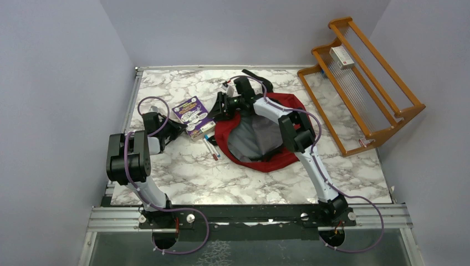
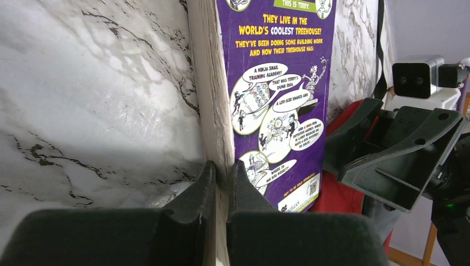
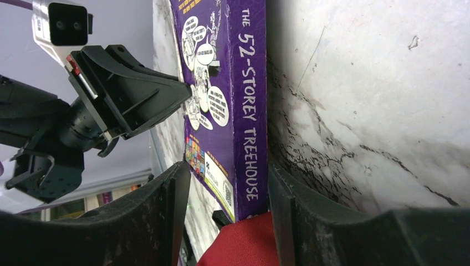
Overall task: Pack the student bag
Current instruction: Pick up the book from the center of the board.
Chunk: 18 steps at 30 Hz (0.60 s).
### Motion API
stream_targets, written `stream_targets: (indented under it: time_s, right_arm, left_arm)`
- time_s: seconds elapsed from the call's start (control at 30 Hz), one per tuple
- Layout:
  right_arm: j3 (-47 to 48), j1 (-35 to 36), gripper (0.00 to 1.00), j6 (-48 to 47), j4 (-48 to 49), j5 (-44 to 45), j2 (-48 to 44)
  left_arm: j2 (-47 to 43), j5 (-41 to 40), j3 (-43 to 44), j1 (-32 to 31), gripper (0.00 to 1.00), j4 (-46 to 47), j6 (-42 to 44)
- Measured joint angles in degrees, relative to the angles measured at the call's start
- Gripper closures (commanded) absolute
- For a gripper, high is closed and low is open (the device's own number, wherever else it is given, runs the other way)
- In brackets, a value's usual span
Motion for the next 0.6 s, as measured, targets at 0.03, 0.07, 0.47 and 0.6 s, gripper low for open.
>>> stream_targets:
  time_s: [0.03, 0.07, 0.47, 0.6]
  right_arm:
    - [0.44, -0.09, 0.44, 0.22, 0.13, -0.72, 0.44]
    - [0.81, -0.17, 0.44, 0.44, 0.31, -1.42, 0.85]
    - [2.67, -0.09, 0.66, 1.99, 1.79, -3.34, 2.89]
    - [2.64, -0.07, 0.66, 1.97, 2.01, -3.21, 2.89]
  left_arm:
    - [0.04, 0.15, 0.0, 0.07, 1.0, 0.04, -0.02]
    - [0.11, 0.33, 0.0, 0.13, 1.0, 0.13, 0.0]
    - [0.57, 1.4, 0.02, 0.55, 1.0, 0.66, -0.24]
    - [0.55, 1.46, 0.02, 0.57, 1.0, 0.7, -0.24]
